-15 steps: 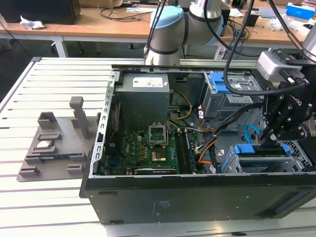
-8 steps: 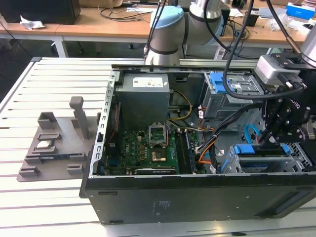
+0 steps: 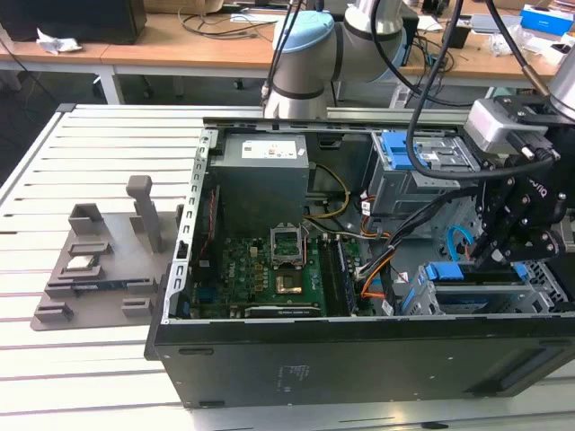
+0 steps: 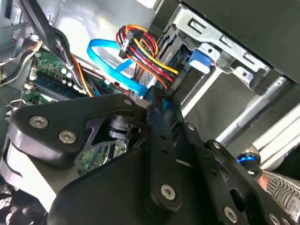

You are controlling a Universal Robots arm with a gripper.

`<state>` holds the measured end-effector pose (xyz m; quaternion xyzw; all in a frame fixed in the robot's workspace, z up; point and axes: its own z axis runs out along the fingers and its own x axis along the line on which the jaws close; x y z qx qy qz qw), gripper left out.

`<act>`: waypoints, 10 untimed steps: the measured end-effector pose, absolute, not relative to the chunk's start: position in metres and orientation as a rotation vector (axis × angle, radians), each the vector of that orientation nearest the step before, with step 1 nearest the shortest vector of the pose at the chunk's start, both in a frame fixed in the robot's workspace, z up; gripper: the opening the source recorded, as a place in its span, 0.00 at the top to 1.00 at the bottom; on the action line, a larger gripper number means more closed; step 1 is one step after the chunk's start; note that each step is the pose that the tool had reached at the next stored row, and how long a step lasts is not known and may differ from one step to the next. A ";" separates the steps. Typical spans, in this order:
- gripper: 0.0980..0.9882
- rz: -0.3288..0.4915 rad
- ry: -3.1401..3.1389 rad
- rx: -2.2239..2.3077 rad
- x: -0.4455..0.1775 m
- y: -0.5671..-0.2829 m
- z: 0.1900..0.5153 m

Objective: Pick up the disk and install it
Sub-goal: 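Insert the second disk wire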

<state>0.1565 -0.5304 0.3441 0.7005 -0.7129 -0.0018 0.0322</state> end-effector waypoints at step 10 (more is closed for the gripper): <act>0.99 -0.005 -2.195 2.156 0.156 -0.519 0.380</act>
